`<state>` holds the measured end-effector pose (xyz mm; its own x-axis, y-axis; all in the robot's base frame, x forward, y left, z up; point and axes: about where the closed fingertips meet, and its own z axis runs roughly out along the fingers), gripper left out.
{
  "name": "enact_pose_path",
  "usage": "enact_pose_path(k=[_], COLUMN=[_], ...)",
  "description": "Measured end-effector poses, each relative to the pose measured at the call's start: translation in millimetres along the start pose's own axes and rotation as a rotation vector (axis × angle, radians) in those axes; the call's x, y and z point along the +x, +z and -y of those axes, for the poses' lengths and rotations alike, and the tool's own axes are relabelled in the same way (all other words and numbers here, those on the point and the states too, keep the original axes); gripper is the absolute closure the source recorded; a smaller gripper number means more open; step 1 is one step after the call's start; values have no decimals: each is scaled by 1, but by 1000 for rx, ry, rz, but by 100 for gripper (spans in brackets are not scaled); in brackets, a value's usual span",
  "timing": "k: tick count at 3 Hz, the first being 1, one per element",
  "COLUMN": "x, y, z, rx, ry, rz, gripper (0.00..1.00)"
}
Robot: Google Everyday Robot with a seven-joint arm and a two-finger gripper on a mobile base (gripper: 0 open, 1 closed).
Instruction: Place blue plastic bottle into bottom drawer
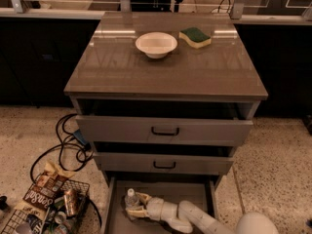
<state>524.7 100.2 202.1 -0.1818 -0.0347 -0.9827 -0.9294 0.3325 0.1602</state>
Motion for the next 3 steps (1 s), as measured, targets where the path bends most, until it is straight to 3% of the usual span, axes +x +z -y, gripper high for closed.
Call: enact_pose_path(k=[1, 2, 3], x=[0, -1, -1], y=[1, 3, 3], z=[-1, -2, -2], rx=[-2, -6, -6], ry=[1, 2, 2], rz=[1, 2, 2], gripper=[15, 0, 0])
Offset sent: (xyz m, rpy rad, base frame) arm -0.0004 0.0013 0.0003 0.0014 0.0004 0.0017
